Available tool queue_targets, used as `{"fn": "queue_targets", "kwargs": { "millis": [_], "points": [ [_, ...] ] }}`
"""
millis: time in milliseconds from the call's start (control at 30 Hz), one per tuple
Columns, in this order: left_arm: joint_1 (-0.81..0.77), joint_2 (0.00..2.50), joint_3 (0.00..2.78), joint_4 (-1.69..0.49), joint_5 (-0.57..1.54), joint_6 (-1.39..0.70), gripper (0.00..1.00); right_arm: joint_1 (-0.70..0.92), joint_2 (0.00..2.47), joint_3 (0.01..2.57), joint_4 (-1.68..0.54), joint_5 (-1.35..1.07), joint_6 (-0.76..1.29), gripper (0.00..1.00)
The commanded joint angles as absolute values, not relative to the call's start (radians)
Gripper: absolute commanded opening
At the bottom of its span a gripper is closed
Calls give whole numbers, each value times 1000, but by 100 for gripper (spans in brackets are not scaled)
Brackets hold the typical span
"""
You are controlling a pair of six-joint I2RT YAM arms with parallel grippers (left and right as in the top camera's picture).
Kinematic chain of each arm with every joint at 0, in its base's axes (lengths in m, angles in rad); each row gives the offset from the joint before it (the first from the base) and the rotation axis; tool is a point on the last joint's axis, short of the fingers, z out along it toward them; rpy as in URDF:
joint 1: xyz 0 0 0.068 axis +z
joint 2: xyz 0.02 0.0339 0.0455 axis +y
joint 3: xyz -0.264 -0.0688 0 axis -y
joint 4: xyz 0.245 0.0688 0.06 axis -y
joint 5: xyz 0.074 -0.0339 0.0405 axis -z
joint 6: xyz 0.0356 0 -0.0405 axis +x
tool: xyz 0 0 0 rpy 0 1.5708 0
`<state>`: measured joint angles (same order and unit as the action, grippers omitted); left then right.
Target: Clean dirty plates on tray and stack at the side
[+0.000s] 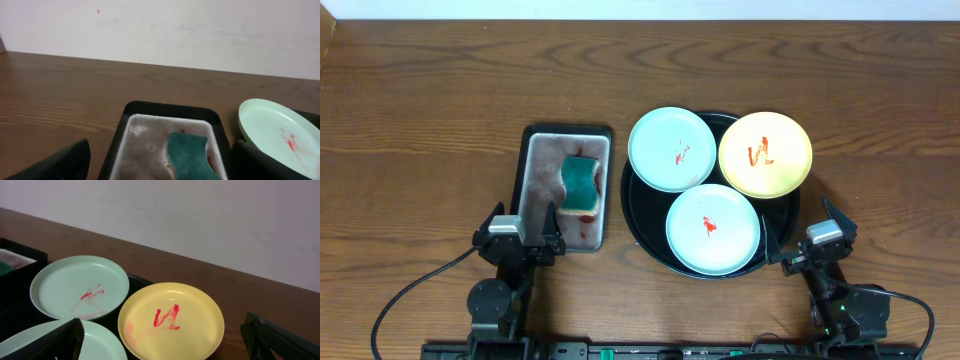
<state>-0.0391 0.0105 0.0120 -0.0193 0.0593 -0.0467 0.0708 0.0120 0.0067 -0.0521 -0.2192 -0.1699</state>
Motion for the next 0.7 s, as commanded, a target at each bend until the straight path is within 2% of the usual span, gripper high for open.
{"fn": "queue_targets", "kwargs": {
  "millis": [0, 200, 367, 567, 667],
  "points": [
    [-33, 10, 4, -67, 33, -27, 90, 80, 7, 6, -57, -213, -181, 99],
    [-33, 12, 9, -77, 58, -72, 90, 80, 7, 6, -43, -249, -171, 99],
    [-33, 70, 97, -213, 9, -91, 90, 79, 7, 13, -46, -199, -49, 99],
    [-33, 267, 310, -406, 10, -97, 90, 79, 74, 99, -137, -191, 9, 99],
    [-33, 443, 480, -553, 11, -114, 90, 79, 212, 228, -236, -191, 17, 99]
  ]
}}
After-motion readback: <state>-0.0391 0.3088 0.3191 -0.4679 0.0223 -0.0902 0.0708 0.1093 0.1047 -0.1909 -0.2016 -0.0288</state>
